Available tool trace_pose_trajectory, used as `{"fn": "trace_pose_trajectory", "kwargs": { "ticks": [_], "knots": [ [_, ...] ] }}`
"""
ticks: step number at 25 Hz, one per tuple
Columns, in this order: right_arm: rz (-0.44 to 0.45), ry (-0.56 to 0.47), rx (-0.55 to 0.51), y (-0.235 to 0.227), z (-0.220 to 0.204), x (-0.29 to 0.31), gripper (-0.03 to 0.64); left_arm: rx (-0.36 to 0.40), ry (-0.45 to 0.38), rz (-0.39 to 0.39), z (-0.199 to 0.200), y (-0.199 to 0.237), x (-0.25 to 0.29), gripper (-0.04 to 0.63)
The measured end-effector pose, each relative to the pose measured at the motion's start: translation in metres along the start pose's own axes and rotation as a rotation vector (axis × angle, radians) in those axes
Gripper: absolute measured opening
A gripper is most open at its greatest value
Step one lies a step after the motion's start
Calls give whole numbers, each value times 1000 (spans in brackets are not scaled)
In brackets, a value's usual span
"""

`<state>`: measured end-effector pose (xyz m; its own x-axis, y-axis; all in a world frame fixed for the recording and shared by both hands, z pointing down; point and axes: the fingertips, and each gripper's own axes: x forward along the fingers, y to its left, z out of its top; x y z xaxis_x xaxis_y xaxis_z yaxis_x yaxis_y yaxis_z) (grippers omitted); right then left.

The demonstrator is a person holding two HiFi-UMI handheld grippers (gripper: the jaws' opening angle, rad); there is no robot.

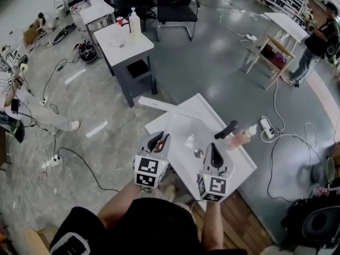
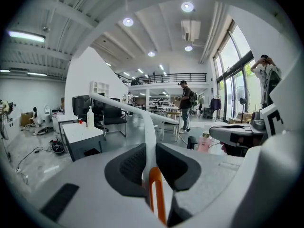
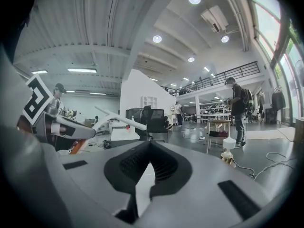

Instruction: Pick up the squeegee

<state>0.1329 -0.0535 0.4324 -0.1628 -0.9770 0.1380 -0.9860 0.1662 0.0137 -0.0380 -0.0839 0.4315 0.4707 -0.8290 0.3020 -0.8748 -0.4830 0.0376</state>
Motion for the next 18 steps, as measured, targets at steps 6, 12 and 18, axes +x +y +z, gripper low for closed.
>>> {"fn": "trace_pose_trajectory", "kwargs": {
  "ticks": [6, 12, 18],
  "knots": [
    [18, -4, 13, 5, -1, -13, -2, 14, -16, 14, -4, -7, -21, 67],
    [35, -3, 25, 8, 0, -14, -3, 15, -17, 15, -4, -10, -24, 67],
    [37, -5, 24, 8, 2, -12, -2, 13, -24, 18, 0, -10, -23, 67]
  ]
}}
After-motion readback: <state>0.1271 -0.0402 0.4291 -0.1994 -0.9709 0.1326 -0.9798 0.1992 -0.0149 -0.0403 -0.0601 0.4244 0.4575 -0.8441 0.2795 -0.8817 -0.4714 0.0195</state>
